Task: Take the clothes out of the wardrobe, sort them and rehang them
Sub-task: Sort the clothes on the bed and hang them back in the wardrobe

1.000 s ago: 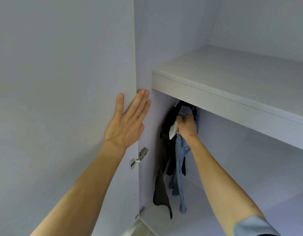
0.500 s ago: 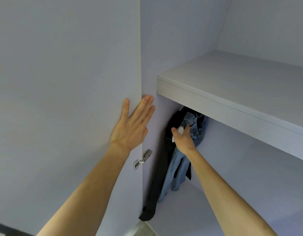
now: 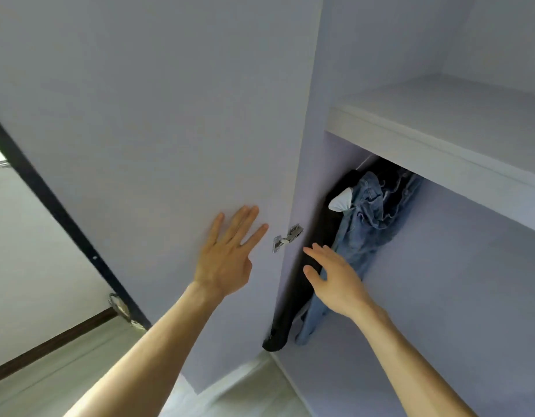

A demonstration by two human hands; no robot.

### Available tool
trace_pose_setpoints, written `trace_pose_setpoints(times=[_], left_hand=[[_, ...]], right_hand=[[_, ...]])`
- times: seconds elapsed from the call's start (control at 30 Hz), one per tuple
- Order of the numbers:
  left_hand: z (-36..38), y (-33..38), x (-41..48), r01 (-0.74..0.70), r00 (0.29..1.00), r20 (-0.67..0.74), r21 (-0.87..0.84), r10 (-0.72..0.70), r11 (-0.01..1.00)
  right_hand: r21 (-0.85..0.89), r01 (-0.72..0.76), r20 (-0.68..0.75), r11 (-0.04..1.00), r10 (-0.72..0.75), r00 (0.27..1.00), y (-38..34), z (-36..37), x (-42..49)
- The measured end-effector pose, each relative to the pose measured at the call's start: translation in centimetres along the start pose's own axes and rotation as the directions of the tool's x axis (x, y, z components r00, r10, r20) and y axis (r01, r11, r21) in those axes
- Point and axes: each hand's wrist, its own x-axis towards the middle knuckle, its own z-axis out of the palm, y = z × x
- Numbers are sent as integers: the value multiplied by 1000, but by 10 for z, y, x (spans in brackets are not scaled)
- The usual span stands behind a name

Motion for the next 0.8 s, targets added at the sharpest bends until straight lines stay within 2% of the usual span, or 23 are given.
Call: trace_pose_setpoints(times=[0.1,0.2,0.3,0.33,0.4,0.47,0.63,0.8], left_hand=[[0,-12,-96,244,956,202,-133,-215,961],[-12,-28,-205,499,822,399,-161,-406,851],[-31,-47,-324,663,686,483,-108,-544,741],[-38,-53,-362,719,627,499,-74,-599,691],[-58,-63,-435,832,462,531,16,-710,554],[-84,-69,-501,904,322,511,86,-797,420],[-151,-72,-636,974,23,442,193,-897,120],[-184,-53,-739,959,-247,321,216,-914,-183]], right_hand=[[-64,133,37,989,-131,991,-36,36,-35],[-83,243,104,967,-234,967,-81,81,-70],[-84,412,224,907,-385,895,-133,135,-107],[-83,474,275,877,-437,856,-151,154,-119],[-68,588,362,806,-529,768,-190,189,-145],[-41,677,430,735,-598,676,-230,222,-171],[38,842,562,538,-708,427,-322,299,-233],[159,931,632,328,-758,159,-399,353,-288]])
